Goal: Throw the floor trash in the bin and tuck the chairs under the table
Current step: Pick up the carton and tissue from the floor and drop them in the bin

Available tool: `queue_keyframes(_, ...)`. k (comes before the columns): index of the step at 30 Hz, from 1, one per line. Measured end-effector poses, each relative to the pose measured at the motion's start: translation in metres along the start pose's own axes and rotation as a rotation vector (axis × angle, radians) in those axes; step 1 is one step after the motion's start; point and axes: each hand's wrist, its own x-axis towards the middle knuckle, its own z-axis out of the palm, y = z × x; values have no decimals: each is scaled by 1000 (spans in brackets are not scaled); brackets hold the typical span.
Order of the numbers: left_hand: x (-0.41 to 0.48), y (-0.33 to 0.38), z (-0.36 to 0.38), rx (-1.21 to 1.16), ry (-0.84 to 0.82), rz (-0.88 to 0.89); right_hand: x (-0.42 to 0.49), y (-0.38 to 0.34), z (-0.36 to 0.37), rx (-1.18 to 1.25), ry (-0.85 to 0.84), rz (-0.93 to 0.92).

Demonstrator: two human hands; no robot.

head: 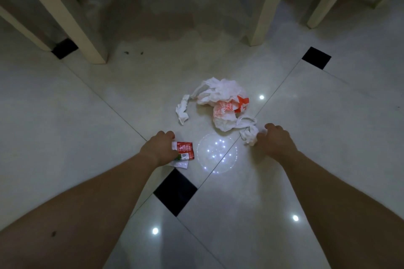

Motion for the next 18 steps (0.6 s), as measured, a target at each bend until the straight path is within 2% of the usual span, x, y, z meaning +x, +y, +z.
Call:
queue_keyframes(7, 3, -10, 15, -14, 47, -42, 5, -6, 17, 53, -9, 80)
queue_keyframes(18, 14, -2, 32, -83, 98, -52, 5, -26, 37, 407, 9, -30)
